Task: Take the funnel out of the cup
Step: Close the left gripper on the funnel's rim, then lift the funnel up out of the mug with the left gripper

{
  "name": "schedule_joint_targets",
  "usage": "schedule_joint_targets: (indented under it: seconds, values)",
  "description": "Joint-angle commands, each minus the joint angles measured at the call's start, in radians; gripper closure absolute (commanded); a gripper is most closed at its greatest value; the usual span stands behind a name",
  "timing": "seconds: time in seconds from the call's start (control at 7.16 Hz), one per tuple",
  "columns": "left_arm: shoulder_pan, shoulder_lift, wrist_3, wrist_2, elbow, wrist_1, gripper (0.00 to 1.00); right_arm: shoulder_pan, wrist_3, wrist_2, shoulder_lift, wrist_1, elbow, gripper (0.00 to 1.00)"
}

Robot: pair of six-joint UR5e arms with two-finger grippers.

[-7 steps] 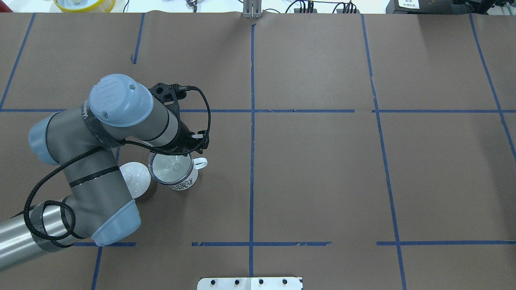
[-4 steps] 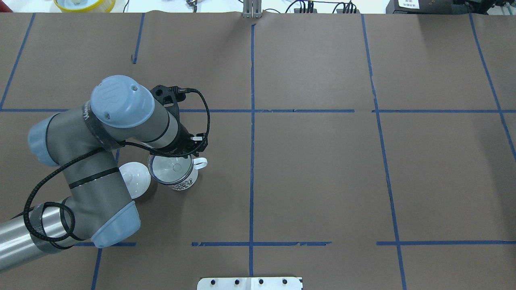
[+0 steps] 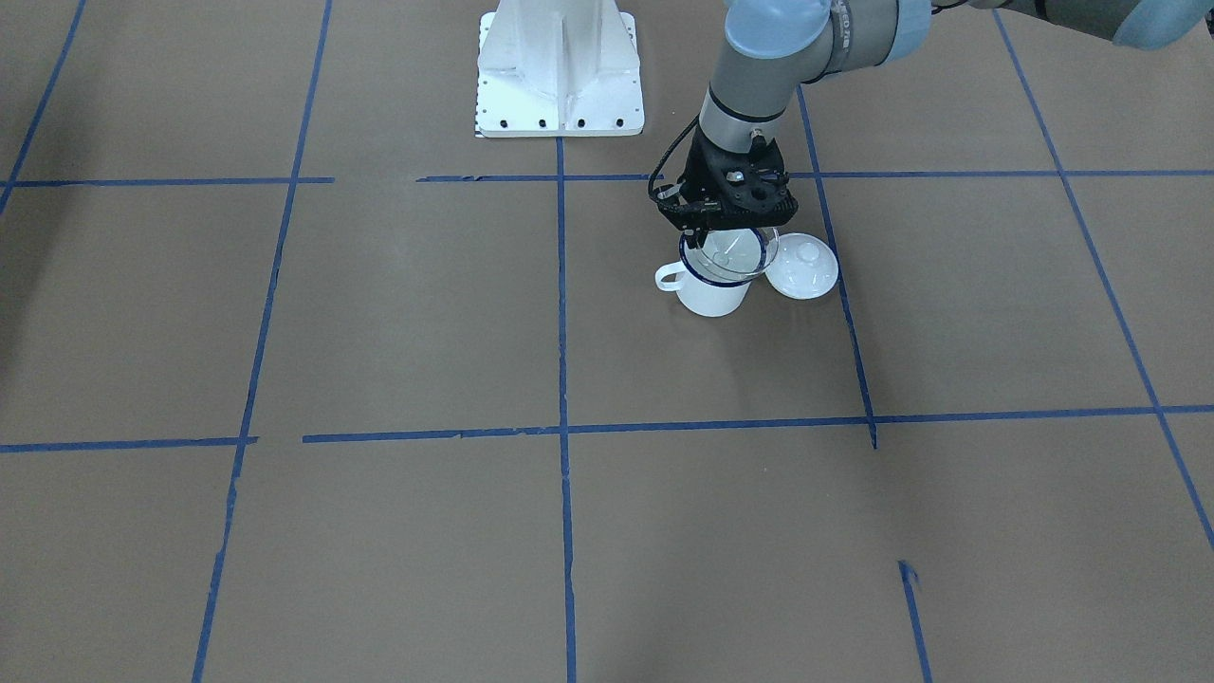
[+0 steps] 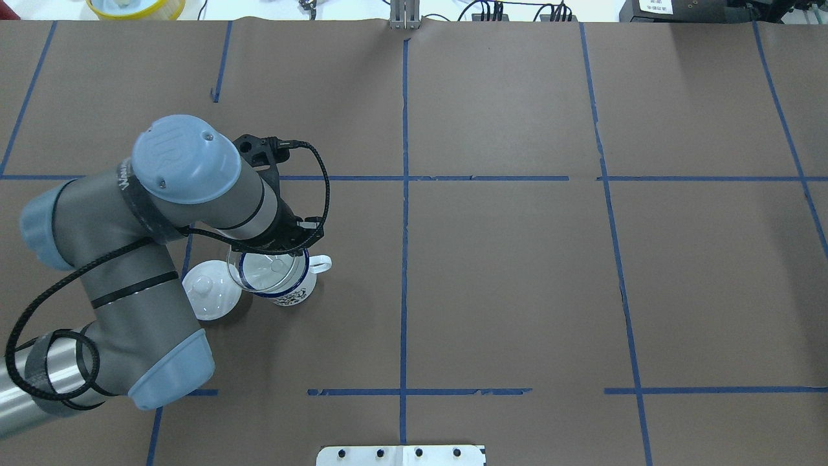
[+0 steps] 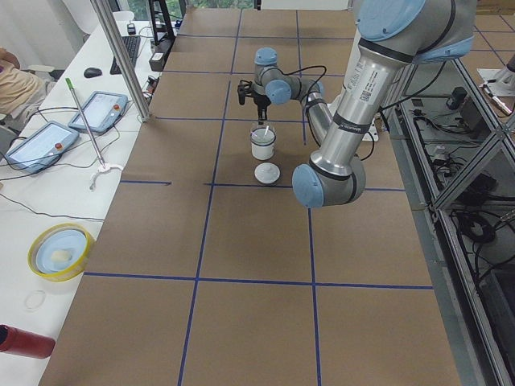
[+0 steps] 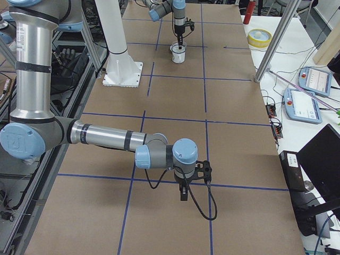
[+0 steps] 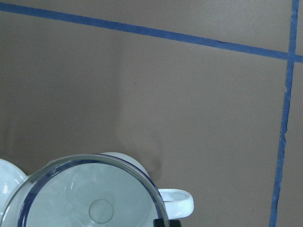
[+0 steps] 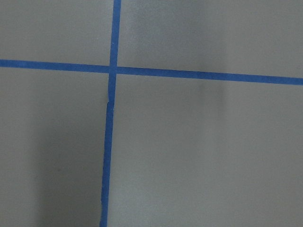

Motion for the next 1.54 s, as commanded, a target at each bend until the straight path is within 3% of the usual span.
schedule_joint_targets:
  seconds: [0.0, 0.14, 0.28, 0.42, 0.7, 1.12, 1.26, 1.4]
  values:
    - [-0.021, -0.022, -0.001, -0.003, -0.117, 0.110, 1.00, 0.000, 0.000, 0.000, 0.000, 0.000, 0.000, 0.00]
    - [-0.073, -0.020, -0.015, 0.002, -0.119, 0.105, 1.00, 0.000, 0.000, 0.000, 0.000, 0.000, 0.000, 0.00]
    - [-0.098, -0.017, -0.149, 0.069, -0.107, 0.072, 1.00, 0.000, 0.000, 0.000, 0.000, 0.000, 0.000, 0.00]
    - [-0.111, -0.011, -0.305, 0.176, -0.046, -0.106, 1.00, 0.000, 0.000, 0.000, 0.000, 0.000, 0.000, 0.00]
    - [-0.122, -0.010, -0.530, 0.351, 0.161, -0.451, 1.00, 0.000, 0.000, 0.000, 0.000, 0.000, 0.000, 0.00]
    - [-0.121, -0.020, -0.803, 0.606, 0.492, -0.803, 1.00, 0.000, 0.000, 0.000, 0.000, 0.000, 0.000, 0.00]
    - [-0.122, -0.034, -0.846, 0.696, 0.572, -0.865, 1.00, 0.000, 0.000, 0.000, 0.000, 0.000, 0.000, 0.00]
    - [-0.124, -0.049, -0.882, 0.710, 0.618, -0.879, 1.00, 0.000, 0.000, 0.000, 0.000, 0.000, 0.000, 0.00]
